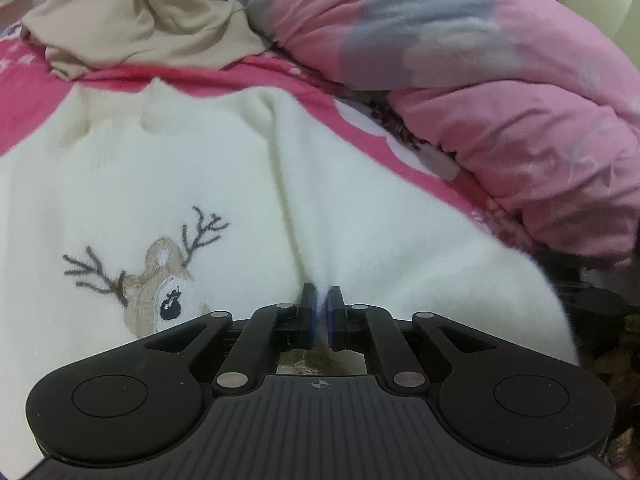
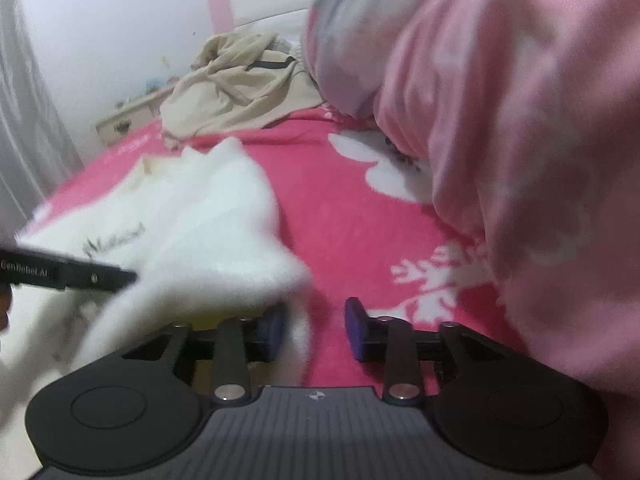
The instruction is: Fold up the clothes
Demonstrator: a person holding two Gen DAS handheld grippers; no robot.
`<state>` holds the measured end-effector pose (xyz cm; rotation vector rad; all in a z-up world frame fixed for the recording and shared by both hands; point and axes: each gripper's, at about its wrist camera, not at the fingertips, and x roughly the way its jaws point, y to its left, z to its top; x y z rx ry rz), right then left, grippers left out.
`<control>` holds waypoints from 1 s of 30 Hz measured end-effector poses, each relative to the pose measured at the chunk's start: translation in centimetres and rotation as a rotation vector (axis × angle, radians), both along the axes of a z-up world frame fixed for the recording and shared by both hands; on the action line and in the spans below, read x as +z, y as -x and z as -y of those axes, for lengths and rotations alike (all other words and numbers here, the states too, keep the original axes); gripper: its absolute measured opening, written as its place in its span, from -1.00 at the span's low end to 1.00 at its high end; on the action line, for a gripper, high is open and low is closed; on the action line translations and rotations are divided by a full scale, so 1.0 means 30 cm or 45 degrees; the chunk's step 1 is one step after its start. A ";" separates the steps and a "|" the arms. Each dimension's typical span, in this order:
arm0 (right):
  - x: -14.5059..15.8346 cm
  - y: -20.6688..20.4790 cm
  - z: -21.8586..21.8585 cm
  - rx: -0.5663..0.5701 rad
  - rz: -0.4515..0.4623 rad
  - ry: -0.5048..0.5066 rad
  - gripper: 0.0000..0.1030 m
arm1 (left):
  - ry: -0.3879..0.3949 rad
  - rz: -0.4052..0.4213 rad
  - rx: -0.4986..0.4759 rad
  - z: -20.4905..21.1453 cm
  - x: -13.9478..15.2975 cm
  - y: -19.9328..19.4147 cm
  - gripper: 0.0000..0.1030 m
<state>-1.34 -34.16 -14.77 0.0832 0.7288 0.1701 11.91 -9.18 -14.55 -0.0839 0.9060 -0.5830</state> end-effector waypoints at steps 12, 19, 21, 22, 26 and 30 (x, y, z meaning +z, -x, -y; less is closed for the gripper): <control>0.264 0.222 -0.041 -0.050 0.188 0.139 -0.29 | 0.025 -0.032 0.009 -0.015 -0.006 -0.009 -0.85; 0.157 0.113 -0.093 0.109 0.051 0.044 -0.60 | -0.026 -0.027 0.011 0.004 0.009 -0.005 -0.74; 0.062 0.065 -0.076 0.076 -0.070 0.090 -0.63 | -0.038 -0.021 0.005 0.007 0.011 -0.005 -0.70; 0.042 0.061 -0.064 0.070 -0.085 0.076 -0.63 | -0.041 -0.020 0.002 0.007 0.012 -0.005 -0.69; 0.085 0.081 -0.066 0.087 -0.036 0.129 -0.64 | -0.048 -0.015 -0.010 0.007 0.018 -0.007 -0.64; 0.174 0.113 -0.073 0.107 0.058 0.196 -0.63 | -0.042 -0.021 -0.007 0.006 0.024 -0.009 -0.59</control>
